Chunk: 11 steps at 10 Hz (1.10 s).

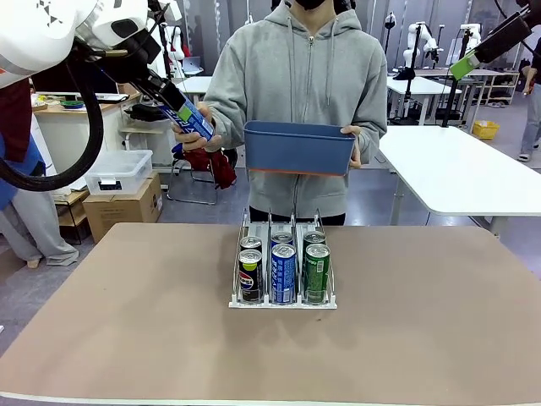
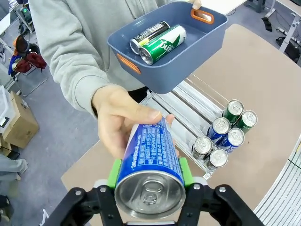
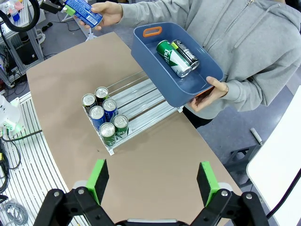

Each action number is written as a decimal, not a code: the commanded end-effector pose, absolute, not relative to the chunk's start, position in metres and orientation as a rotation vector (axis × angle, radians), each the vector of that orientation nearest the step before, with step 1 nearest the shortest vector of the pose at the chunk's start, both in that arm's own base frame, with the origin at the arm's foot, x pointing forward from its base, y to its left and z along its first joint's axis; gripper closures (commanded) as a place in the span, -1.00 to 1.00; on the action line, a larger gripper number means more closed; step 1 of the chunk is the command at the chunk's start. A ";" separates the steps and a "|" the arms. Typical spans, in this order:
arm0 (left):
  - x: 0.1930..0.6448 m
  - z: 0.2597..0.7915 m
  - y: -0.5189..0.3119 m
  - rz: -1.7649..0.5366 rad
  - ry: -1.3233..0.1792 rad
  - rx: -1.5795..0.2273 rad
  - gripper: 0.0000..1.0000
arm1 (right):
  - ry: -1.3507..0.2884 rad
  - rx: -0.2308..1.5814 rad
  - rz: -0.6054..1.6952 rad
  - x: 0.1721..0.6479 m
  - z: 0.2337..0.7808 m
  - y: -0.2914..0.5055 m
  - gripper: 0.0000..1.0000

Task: Fill the beverage cans into the dispenser.
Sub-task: Pick up the Ionic drink handed by the human, then place the picked Ionic drink in the line of the Automatic Can Dispenser with the same cans.

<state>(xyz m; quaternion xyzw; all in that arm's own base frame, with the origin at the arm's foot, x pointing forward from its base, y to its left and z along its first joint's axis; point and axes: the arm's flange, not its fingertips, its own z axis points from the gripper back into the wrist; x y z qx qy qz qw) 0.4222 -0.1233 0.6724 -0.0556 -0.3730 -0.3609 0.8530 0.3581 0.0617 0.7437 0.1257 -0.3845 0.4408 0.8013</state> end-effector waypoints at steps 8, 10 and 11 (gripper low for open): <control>0.423 0.672 -0.120 -0.754 -0.781 -0.120 1.00 | -0.822 0.261 0.947 0.358 0.744 0.061 -1.00; 0.423 0.672 -0.120 -0.754 -0.781 -0.120 1.00 | -0.822 0.261 0.947 0.358 0.744 0.061 -1.00; 0.423 0.672 -0.120 -0.754 -0.781 -0.120 1.00 | -0.822 0.261 0.947 0.358 0.744 0.061 -1.00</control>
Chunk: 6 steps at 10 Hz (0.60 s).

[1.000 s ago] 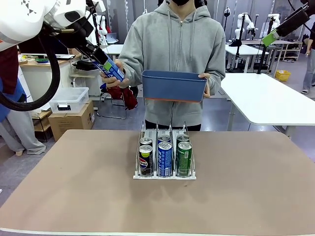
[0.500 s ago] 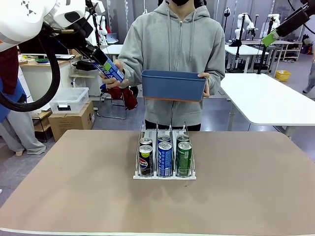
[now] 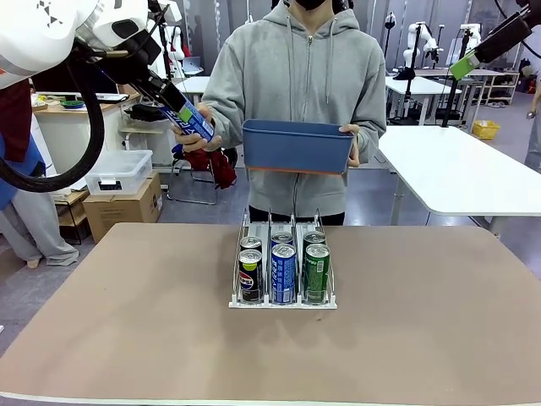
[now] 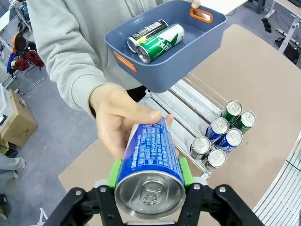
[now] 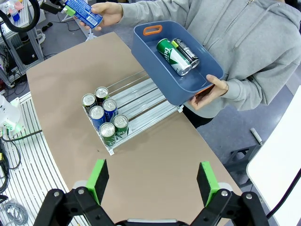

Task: Fill the beverage cans into the dispenser.
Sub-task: Place the picked Ionic drink in the line of the Automatic Can Dispenser with the same cans.

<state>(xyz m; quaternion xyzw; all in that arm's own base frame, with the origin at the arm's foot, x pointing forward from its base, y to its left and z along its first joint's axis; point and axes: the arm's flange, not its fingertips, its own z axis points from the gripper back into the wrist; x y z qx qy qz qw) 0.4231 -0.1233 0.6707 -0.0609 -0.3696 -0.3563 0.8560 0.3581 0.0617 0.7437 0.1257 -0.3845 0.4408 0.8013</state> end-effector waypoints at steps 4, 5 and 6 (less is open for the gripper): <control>0.423 0.672 -0.120 -0.754 -0.781 -0.120 1.00 | -0.822 0.261 0.947 0.358 0.744 0.061 -1.00; 0.423 0.672 -0.120 -0.754 -0.781 -0.120 1.00 | -0.822 0.261 0.947 0.358 0.744 0.061 -1.00; 0.423 0.672 -0.120 -0.754 -0.781 -0.120 1.00 | -0.822 0.261 0.947 0.358 0.744 0.061 -1.00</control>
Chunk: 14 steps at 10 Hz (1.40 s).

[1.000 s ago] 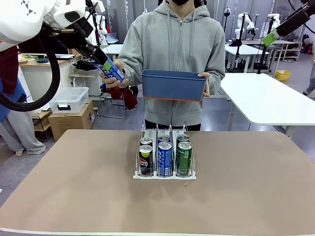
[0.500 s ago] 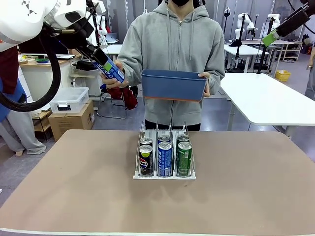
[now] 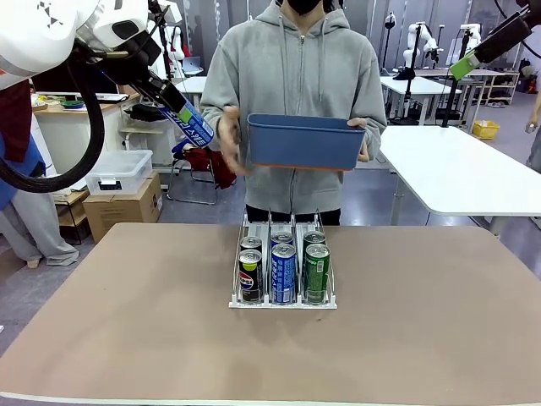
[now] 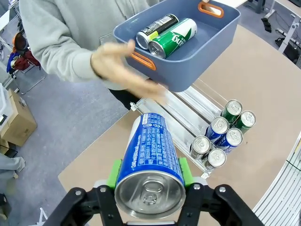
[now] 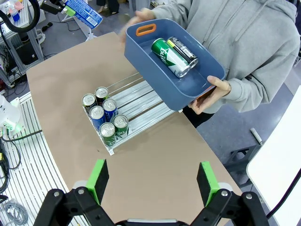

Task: Fill the beverage cans into the dispenser.
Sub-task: Place the picked Ionic drink in the line of the Automatic Can Dispenser with the same cans.

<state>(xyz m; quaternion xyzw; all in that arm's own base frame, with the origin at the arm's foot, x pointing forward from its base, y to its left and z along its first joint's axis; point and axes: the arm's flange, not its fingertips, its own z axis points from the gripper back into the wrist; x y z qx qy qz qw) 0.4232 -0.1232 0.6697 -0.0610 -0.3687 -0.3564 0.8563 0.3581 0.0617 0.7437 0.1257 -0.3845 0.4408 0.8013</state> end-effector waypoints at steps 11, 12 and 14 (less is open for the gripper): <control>0.423 0.672 -0.120 -0.754 -0.781 -0.120 1.00 | -0.822 0.261 0.947 0.358 0.744 0.061 -1.00; 0.423 0.670 -0.123 -0.749 -0.775 -0.128 -0.15 | -0.822 0.261 0.947 0.358 0.744 0.061 -1.00; 0.406 0.665 -0.138 -0.636 -0.660 -0.124 -0.15 | -0.822 0.261 0.947 0.358 0.744 0.061 -1.00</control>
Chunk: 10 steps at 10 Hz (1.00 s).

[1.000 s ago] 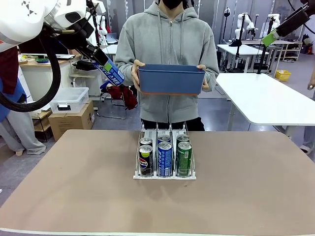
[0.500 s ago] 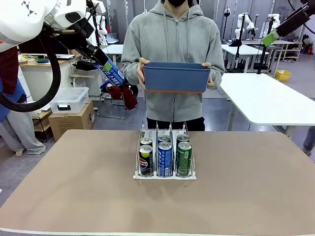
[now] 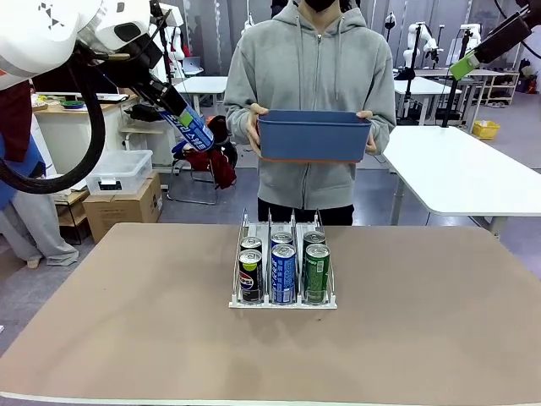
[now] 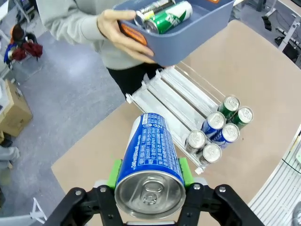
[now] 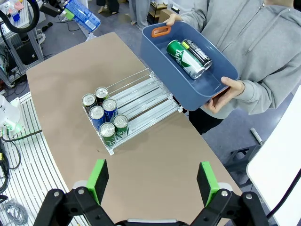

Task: Fill the beverage cans into the dispenser.
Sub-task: Place the picked Ionic drink in the line of the Automatic Can Dispenser with the same cans.

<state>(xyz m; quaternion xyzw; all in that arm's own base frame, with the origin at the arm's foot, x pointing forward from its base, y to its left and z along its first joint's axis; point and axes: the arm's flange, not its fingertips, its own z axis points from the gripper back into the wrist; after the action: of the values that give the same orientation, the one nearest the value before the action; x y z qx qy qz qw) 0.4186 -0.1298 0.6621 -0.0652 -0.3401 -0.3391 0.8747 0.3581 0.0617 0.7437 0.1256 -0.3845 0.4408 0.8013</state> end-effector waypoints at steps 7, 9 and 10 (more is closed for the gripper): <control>0.302 0.611 -0.209 -0.764 -0.500 -0.197 -0.15 | -0.822 0.261 0.947 0.358 0.744 0.061 -1.00; 0.289 0.598 -0.217 -0.835 -0.465 -0.201 -0.15 | -0.822 0.261 0.947 0.358 0.744 0.061 -1.00; 0.287 0.594 -0.224 -0.834 -0.460 -0.225 -0.15 | -0.822 0.261 0.947 0.358 0.744 0.061 -1.00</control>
<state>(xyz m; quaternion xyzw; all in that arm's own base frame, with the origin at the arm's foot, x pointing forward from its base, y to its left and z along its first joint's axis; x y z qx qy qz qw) 0.2860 -0.2283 0.5942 -0.0853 -0.2208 -0.3915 0.8892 0.3580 0.0617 0.7437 0.1256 -0.3845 0.4408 0.8013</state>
